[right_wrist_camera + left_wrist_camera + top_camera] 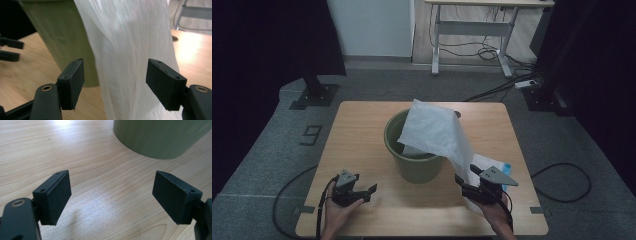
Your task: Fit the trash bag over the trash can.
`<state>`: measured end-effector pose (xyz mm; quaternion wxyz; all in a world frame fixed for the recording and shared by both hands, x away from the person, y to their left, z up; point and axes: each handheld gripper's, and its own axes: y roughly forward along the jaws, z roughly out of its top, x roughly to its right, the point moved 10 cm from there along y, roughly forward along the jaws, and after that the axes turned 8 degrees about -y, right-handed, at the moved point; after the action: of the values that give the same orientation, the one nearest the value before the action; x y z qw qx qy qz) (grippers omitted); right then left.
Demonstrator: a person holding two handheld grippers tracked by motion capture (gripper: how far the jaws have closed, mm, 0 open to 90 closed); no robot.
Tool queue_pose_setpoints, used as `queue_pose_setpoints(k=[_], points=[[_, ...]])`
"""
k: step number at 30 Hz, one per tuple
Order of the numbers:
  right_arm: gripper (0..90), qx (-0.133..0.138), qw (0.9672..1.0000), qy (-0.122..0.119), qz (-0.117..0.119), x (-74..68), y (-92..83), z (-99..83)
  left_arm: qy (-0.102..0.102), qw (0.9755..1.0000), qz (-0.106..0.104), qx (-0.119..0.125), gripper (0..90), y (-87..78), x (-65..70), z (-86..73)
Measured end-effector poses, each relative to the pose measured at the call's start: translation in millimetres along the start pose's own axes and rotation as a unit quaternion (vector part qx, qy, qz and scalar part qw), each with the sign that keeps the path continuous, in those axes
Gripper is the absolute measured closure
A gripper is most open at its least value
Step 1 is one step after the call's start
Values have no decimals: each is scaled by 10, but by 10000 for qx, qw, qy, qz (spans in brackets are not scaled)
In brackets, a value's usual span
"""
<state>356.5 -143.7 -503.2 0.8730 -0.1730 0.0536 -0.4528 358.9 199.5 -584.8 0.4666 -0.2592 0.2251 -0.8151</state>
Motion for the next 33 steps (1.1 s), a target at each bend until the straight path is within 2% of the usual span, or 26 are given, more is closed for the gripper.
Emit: queue_pose_setpoints(k=[4, 7, 9, 12, 15, 19, 24, 33], points=[[323, -201, 9998, 72, -23, -5, 74, -171, 12, 10000, -8, -5, 154, 1, 10, -1], [391, -326, 9994, 66, -122, -11, 123, -279, 9, 10000, -2, 6, 155, -1, 13, 1], [497, -385, 9991, 43, -182, 5, 151, -340, 6, 10000, 1, 12, 157, -4, 11, 3], [733, -343, 9991, -10, -269, 37, 168, -382, -12, 10000, -1, 37, 160, -5, 12, 8], [860, -248, 9987, -165, -421, 83, 139, -353, -10, 10000, 7, 21, 165, 2, 7, 3], [882, -114, 9986, -222, -466, 151, 68, -223, -10, 10000, 6, 25, 166, 8, 14, 4], [884, 178, 9978, -262, -583, 257, -69, 50, -21, 10000, -15, 88, 166, -16, 26, 31], [884, 576, 9964, -300, -548, 333, -198, 464, -92, 9996, -32, 257, 181, -73, 33, 109]])
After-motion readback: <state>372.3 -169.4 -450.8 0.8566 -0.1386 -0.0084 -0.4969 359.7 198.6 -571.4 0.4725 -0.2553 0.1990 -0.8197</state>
